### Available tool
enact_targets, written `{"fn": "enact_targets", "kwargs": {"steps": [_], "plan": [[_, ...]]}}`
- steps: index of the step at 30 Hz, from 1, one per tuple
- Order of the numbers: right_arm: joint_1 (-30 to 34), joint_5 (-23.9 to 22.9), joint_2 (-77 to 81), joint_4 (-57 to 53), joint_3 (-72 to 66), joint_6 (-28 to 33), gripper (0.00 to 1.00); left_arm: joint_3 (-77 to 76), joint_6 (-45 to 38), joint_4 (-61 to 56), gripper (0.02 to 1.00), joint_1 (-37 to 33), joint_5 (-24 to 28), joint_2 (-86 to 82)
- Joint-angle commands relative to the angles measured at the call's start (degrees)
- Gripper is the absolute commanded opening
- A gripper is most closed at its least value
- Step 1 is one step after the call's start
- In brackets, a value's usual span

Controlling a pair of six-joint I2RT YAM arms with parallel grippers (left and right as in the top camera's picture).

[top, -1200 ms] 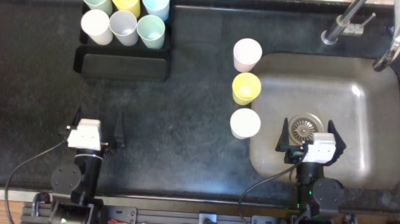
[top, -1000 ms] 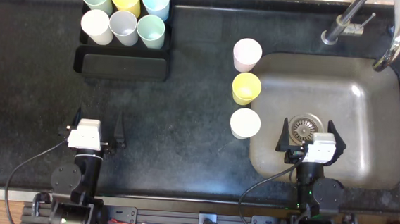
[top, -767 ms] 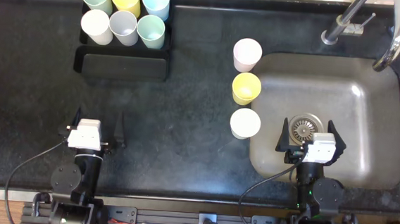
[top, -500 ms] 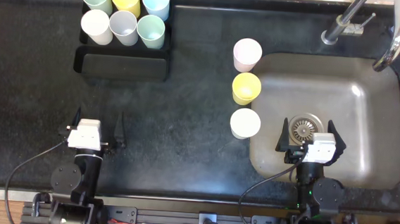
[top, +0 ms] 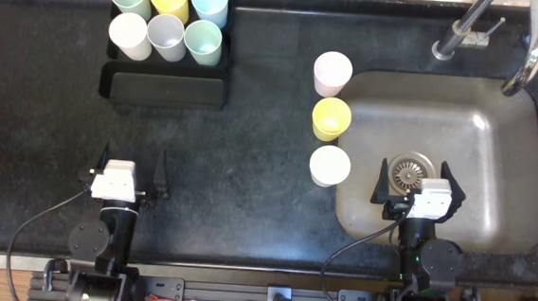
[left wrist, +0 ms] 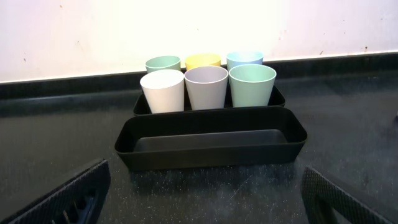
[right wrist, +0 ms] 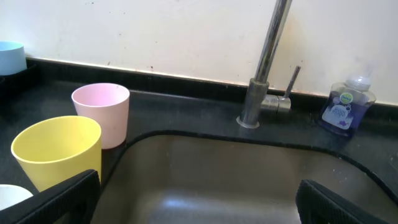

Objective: Store Cups

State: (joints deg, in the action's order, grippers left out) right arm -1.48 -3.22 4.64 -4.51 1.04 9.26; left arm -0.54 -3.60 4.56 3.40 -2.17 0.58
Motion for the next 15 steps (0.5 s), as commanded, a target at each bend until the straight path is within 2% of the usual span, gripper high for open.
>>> {"fn": "enact_targets", "kwargs": {"steps": [1, 12, 15], "plan": [[0.28, -0.2, -0.55, 0.31, -0.76, -0.26, 0.998, 0.09, -1.09, 0.04, 0.998, 0.11, -0.04, -0.42], [0.28, -0.2, -0.55, 0.31, -0.76, -0.28, 0.998, -0.2, -0.7, 0.44, 0.998, 0.11, 0.22, 1.11], [0.28, -0.2, -0.55, 0.31, -0.76, -0.26, 0.998, -4.57, 0.9, 2.1, 0.996, 0.11, 3.74, 7.15]]}}
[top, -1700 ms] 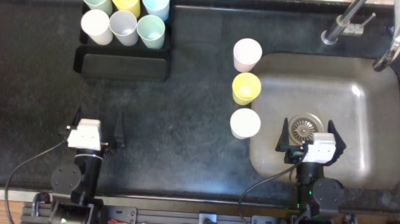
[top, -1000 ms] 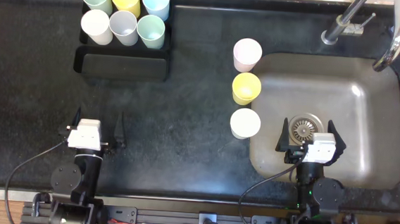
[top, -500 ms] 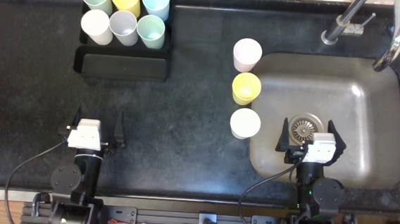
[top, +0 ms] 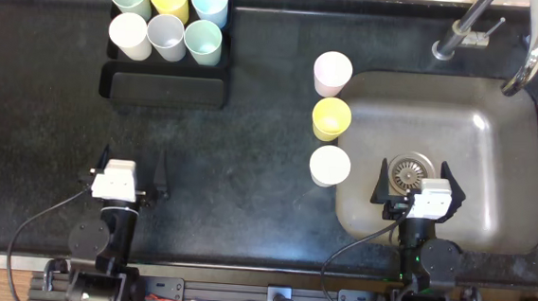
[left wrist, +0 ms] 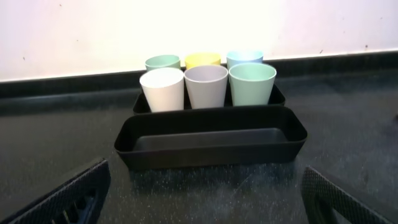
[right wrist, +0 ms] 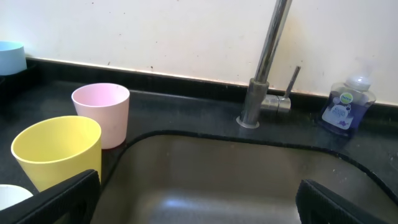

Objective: Store Cups

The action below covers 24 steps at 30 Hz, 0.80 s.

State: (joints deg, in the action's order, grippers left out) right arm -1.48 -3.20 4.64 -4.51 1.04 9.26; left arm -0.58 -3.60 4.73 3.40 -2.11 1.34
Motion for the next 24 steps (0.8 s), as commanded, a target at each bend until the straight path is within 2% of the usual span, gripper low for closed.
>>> {"fn": "enact_targets", "kwargs": {"steps": [1, 7, 9, 11, 14, 18, 20, 24], "plan": [[0.28, -0.22, -0.55, 0.31, -0.76, -0.28, 0.998, -6.93, 0.96, 2.14, 0.998, 0.11, 5.64, 9.51], [0.28, -0.22, -0.55, 0.31, -0.76, -0.26, 0.998, -35.78, 1.09, 4.44, 0.998, 0.11, 26.25, 41.48], [0.28, -0.22, -0.55, 0.31, -0.76, -0.26, 0.998, -49.59, 1.09, 9.6, 0.998, 0.31, 33.48, 53.64], [0.28, -0.22, -0.55, 0.31, -0.76, -0.28, 0.998, -64.92, 1.07, 18.27, 0.998, 1.42, 36.98, 65.46], [0.28, -0.22, -0.55, 0.31, -0.76, -0.26, 0.998, -91.41, 2.93, 34.71, 0.998, 6.21, 34.97, 84.06], [0.28, -0.22, -0.55, 0.31, -0.76, -0.28, 0.996, -122.44, 16.5, 50.97, 0.998, 15.1, 21.42, 105.39], [0.28, -0.22, -0.55, 0.31, -0.76, -0.26, 0.998, -135.95, 21.16, 58.18, 0.998, 19.56, 16.24, 115.21], [0.28, -0.22, -0.55, 0.31, -0.76, -0.28, 0.998, -153.09, 30.29, 67.73, 0.998, 25.33, 11.8, 129.63]]}}
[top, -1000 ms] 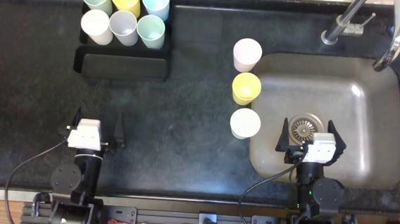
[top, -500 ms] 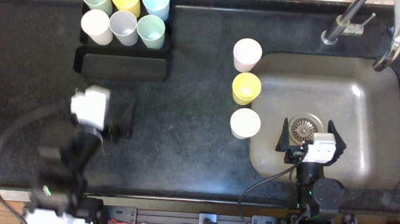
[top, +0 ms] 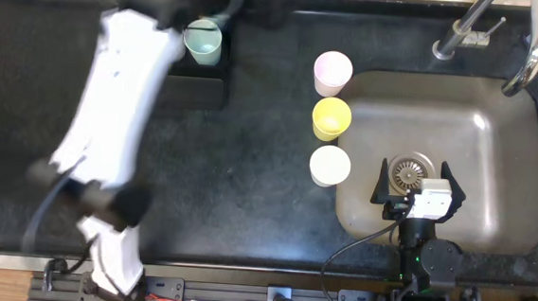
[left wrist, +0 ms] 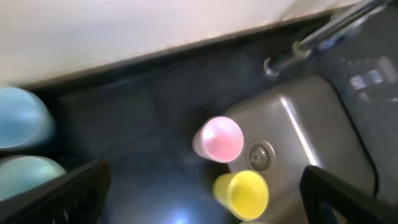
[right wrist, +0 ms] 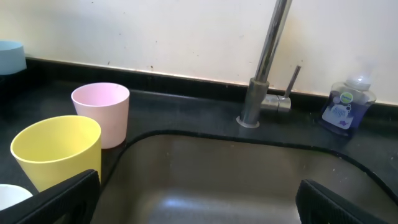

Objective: Store Cups

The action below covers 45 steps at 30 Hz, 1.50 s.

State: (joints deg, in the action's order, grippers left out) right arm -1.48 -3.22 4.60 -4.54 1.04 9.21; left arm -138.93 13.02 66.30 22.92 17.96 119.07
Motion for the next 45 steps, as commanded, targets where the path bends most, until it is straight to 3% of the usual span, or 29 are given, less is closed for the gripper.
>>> {"fn": "enact_targets", "kwargs": {"steps": [1, 12, 40, 43, 45], "plan": [[0.28, -0.2, -0.5, 0.33, -0.76, -0.22, 0.998, -18.01, 15.69, 8.11, 0.996, 6.93, -9.01, 15.21], [0.28, -0.2, -0.5, 0.33, -0.76, -0.24, 0.996, -22.77, 27.82, 12.09, 0.998, 8.39, -8.81, 27.71], [0.28, -0.2, -0.5, 0.33, -0.76, -0.22, 0.996, -22.71, 29.27, 18.23, 1.0, 7.58, -6.69, 33.59], [0.28, -0.2, -0.5, 0.33, -0.76, -0.24, 0.998, -22.71, 29.24, 18.23, 0.939, 7.58, -7.17, 33.77], [0.28, -0.2, -0.5, 0.33, -0.76, -0.22, 0.998, -22.71, 29.27, 18.16, 0.827, 7.58, -7.39, 33.81]]}}
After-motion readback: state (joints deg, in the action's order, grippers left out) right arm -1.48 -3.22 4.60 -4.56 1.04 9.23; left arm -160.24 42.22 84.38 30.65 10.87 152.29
